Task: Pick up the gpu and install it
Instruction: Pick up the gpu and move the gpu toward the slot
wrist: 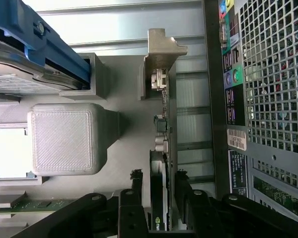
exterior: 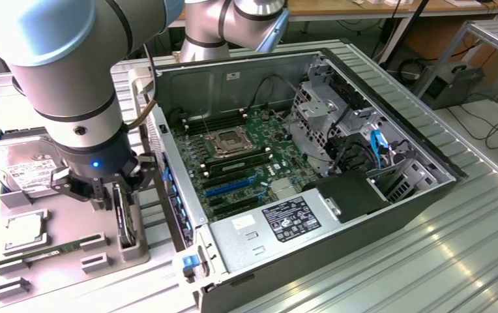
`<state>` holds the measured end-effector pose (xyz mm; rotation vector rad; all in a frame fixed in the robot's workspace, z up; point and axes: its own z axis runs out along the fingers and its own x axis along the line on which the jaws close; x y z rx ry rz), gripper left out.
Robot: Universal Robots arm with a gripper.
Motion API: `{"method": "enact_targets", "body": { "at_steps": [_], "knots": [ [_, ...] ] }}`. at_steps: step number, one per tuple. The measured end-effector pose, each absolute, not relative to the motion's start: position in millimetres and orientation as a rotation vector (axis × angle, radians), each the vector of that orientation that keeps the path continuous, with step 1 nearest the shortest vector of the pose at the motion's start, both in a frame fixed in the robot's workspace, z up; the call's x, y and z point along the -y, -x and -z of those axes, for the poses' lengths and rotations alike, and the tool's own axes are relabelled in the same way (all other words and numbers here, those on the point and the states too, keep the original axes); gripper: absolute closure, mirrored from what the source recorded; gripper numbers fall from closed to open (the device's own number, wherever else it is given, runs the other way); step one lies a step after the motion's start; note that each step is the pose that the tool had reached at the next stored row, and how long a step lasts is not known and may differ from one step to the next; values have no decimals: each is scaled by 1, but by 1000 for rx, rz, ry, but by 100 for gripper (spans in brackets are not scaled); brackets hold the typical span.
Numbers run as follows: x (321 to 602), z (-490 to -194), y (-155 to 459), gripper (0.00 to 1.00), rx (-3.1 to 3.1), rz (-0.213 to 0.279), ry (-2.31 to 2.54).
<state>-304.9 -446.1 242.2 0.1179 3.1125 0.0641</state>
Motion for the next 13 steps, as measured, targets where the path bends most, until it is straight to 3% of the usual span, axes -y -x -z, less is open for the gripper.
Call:
{"method": "enact_targets", "body": {
  "at_steps": [3,13],
  "knots": [
    [446,-242,305,73,-3113,-64,-118],
    [446,-242,305,74,-3113,-64,-118]
  ]
}}
